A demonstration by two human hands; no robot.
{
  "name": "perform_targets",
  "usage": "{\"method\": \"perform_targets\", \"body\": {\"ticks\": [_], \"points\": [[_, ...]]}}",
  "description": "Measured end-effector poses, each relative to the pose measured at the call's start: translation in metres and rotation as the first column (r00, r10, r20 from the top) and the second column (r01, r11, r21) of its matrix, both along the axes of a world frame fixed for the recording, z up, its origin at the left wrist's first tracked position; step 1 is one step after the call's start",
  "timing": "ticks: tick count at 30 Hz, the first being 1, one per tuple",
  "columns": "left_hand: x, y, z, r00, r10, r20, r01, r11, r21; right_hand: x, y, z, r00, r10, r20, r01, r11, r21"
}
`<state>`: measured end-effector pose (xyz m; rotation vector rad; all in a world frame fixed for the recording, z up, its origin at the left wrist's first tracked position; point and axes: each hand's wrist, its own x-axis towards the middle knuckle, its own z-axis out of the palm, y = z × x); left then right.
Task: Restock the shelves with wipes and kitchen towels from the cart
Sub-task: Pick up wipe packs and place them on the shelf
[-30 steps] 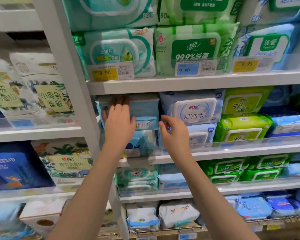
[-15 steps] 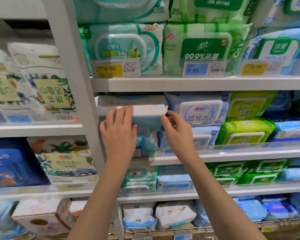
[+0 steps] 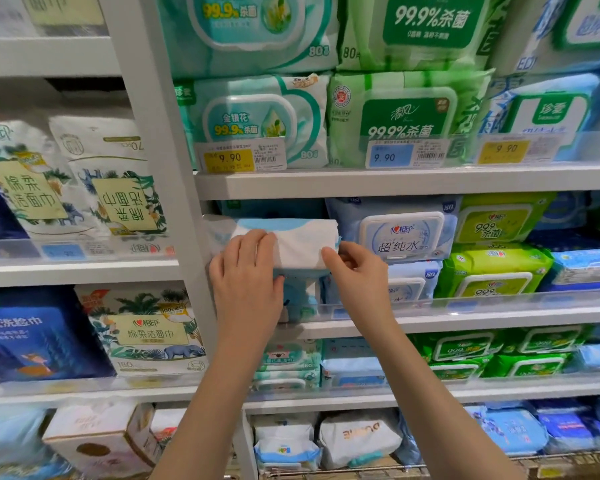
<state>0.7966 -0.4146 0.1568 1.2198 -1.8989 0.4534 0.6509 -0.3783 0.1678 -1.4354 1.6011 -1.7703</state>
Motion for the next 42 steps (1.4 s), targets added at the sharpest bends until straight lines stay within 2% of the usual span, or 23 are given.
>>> {"method": "perform_targets", "body": {"ticks": [4, 7, 9, 11, 14, 16, 23, 28, 31, 33, 36, 38, 39, 42], "points": [[-0.002, -0.005, 0.014, 0.985, -0.031, 0.172, 0.031, 1.0, 0.004, 0.004, 0.011, -0.01, 0.994, 0.044, 0.096, -0.046, 0.999, 0.019], [0.0, -0.005, 0.015, 0.987, -0.053, 0.152, 0.054, 0.998, -0.006, 0.002, 0.016, -0.013, 0.973, 0.041, 0.229, -0.056, 0.997, 0.058], [0.003, -0.004, 0.012, 0.989, -0.082, 0.125, 0.087, 0.996, -0.036, 0.0, 0.018, -0.014, 0.945, 0.029, 0.327, -0.08, 0.986, 0.144], [0.004, -0.003, 0.008, 0.988, -0.109, 0.111, 0.117, 0.991, -0.068, -0.001, 0.02, -0.01, 0.939, 0.0, 0.345, -0.096, 0.96, 0.262], [0.008, -0.004, 0.0, 0.983, -0.148, 0.11, 0.16, 0.98, -0.114, -0.007, 0.019, 0.004, 0.899, 0.029, 0.437, -0.234, 0.875, 0.424], [0.011, -0.005, -0.006, 0.979, -0.173, 0.109, 0.188, 0.971, -0.147, -0.014, 0.015, 0.008, 0.864, 0.066, 0.5, -0.336, 0.814, 0.474], [0.013, 0.006, -0.025, 0.965, -0.253, 0.073, 0.263, 0.934, -0.241, -0.02, 0.017, 0.007, 0.819, 0.099, 0.565, -0.432, 0.756, 0.492], [0.003, 0.015, -0.036, 0.968, -0.251, 0.028, 0.248, 0.923, -0.293, -0.018, 0.023, 0.003, 0.858, 0.025, 0.513, -0.306, 0.828, 0.47], [-0.003, 0.019, -0.037, 0.972, -0.235, -0.006, 0.228, 0.948, -0.221, -0.021, 0.029, 0.007, 0.848, 0.015, 0.529, -0.258, 0.885, 0.388], [0.002, 0.019, -0.035, 0.955, -0.297, -0.007, 0.295, 0.949, -0.108, -0.021, 0.034, 0.008, 0.837, -0.004, 0.548, -0.233, 0.902, 0.364], [0.015, 0.027, -0.022, 0.896, -0.441, -0.05, 0.444, 0.892, 0.086, -0.021, 0.038, 0.006, 0.824, 0.005, 0.567, -0.222, 0.923, 0.315], [0.02, 0.027, -0.001, 0.884, -0.453, -0.117, 0.468, 0.867, 0.173, -0.022, 0.039, 0.005, 0.83, 0.028, 0.557, -0.222, 0.932, 0.285], [0.021, 0.024, 0.01, 0.889, -0.444, -0.112, 0.458, 0.869, 0.188, -0.022, 0.039, 0.006, 0.841, 0.045, 0.54, -0.224, 0.936, 0.271], [0.022, 0.005, 0.035, 0.908, -0.417, 0.041, 0.391, 0.877, 0.279, -0.024, 0.038, 0.005, 0.881, 0.089, 0.464, -0.22, 0.947, 0.235]]}}
